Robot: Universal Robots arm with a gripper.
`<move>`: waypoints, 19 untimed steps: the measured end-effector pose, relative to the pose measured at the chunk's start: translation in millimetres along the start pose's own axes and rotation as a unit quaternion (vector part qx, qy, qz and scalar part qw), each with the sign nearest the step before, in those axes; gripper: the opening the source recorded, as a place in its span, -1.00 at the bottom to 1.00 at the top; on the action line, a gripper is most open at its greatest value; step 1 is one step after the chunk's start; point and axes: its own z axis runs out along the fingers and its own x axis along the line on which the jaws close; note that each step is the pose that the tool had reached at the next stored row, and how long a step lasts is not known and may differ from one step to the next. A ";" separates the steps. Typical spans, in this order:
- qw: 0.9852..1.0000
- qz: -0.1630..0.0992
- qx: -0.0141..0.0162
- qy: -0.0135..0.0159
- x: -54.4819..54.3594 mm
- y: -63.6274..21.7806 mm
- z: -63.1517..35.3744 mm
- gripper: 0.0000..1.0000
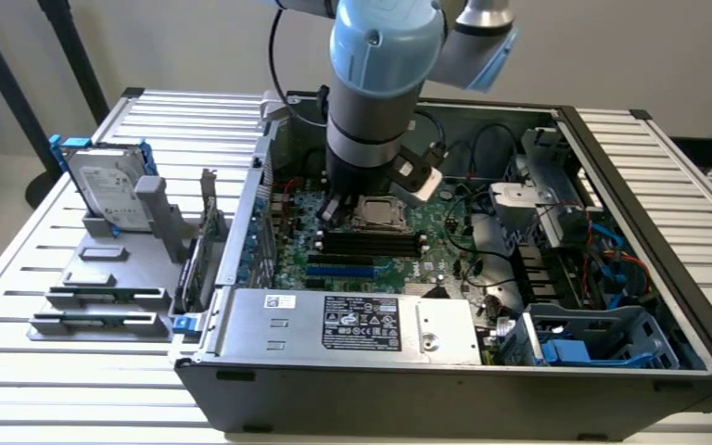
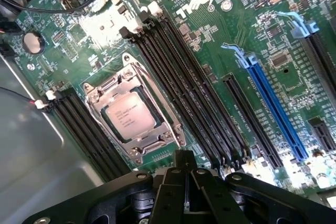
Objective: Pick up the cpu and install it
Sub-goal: 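Install the first cpu locking lever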
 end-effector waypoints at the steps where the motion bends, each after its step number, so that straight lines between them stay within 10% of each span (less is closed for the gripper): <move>1: 1.000 0.000 0.001 0.000 0.9 -0.4 -3.5 -0.79; 9: 1.000 0.001 0.004 -0.002 5.5 6.9 -14.5 -0.79; 19: 1.000 0.001 0.003 -0.002 2.0 9.8 -5.1 -0.79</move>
